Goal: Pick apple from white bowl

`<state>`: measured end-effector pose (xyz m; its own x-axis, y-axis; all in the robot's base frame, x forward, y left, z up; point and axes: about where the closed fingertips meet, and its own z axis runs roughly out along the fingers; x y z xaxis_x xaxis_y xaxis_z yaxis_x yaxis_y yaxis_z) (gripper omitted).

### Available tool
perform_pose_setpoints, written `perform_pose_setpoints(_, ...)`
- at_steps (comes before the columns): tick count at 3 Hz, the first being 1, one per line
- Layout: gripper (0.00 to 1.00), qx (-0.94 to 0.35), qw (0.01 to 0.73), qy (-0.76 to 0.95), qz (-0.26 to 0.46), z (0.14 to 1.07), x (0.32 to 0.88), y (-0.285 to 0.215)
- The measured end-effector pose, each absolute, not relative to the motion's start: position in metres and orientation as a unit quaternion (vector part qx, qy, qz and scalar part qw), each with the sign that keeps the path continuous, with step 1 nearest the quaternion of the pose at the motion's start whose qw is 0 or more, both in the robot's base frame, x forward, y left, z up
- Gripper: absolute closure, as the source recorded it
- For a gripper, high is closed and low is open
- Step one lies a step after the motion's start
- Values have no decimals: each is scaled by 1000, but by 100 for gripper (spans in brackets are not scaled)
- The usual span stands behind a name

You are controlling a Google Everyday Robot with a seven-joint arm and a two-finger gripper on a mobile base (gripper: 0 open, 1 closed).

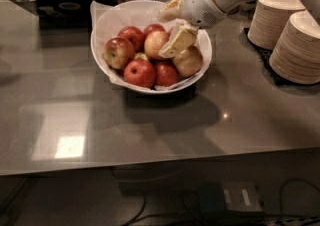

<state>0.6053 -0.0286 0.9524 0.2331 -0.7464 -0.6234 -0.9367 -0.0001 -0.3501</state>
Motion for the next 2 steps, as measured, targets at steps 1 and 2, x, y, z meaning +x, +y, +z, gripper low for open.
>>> perform_pose_setpoints(1,30,-698,355,605,146,950,608,-24)
perform_pose_setpoints(2,24,-700,343,606,161,946,608,-21)
